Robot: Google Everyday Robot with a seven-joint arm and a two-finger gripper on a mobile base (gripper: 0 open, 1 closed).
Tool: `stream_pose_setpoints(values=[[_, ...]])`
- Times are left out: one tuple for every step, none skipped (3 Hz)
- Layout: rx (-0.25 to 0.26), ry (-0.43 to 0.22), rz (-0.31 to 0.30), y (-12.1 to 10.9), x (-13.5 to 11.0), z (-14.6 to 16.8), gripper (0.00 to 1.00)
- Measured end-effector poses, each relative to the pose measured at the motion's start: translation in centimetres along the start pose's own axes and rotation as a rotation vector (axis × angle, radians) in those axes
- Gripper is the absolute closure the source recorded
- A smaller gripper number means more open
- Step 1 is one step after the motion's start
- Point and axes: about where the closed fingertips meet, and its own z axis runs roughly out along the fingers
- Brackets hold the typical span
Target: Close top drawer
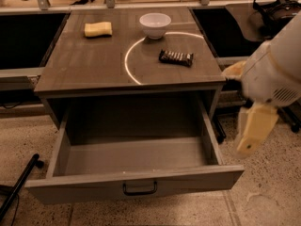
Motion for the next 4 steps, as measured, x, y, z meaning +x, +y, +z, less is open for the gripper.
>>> stream_pose_setpoints(values=[[-0.115, -0.033, -0.066, 3.9, -1.1, 5.5, 0.00], [-0.115, -0.033, -0.066, 3.9, -1.1, 5.5, 0.00], [-0.141, -0.028, -0.081, 5.1, -0.8, 7.2, 0.14], [-0.188, -0.020, -0.109, 7.4, 0.2, 11.0, 0.37]])
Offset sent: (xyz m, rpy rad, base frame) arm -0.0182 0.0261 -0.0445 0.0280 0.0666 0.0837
